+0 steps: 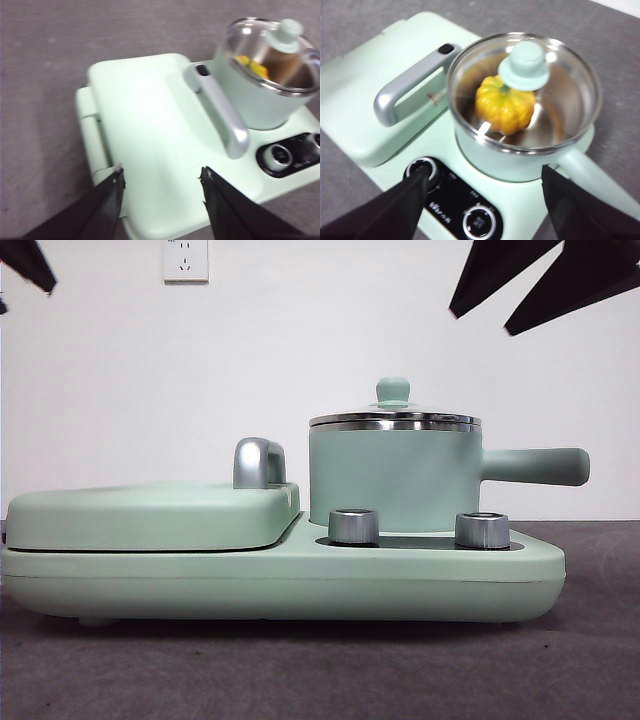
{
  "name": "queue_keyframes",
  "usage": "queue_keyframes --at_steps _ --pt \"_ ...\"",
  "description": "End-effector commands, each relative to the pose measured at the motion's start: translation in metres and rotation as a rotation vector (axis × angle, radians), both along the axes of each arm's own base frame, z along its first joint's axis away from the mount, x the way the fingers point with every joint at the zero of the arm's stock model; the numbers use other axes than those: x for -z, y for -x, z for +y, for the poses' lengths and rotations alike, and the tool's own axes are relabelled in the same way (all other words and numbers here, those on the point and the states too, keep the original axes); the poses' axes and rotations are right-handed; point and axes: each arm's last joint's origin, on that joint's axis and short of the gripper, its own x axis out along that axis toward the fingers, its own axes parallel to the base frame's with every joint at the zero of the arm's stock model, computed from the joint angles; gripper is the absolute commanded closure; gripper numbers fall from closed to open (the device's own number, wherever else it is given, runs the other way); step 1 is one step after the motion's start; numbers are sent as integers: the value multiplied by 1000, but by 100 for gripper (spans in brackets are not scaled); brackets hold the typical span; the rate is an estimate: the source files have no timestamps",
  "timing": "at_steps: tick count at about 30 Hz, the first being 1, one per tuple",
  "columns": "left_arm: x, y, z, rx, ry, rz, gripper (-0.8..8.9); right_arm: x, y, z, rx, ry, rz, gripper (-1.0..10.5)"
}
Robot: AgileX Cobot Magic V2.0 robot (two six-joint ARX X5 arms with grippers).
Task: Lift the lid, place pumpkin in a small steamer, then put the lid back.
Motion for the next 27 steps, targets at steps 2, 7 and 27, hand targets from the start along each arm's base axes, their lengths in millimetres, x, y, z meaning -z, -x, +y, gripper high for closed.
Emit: queue_keyframes --at_steps 2,7,27 --pt "-3 1 1 -10 16 -15 578 -1 0 3 -41 -8 -4 639" --pt "-4 2 1 -5 19 -23 807 -2 -1 3 -43 -16 -12 923" --pt "-7 12 13 -60 -1 -88 807 -3 0 4 -60 -29 -15 923"
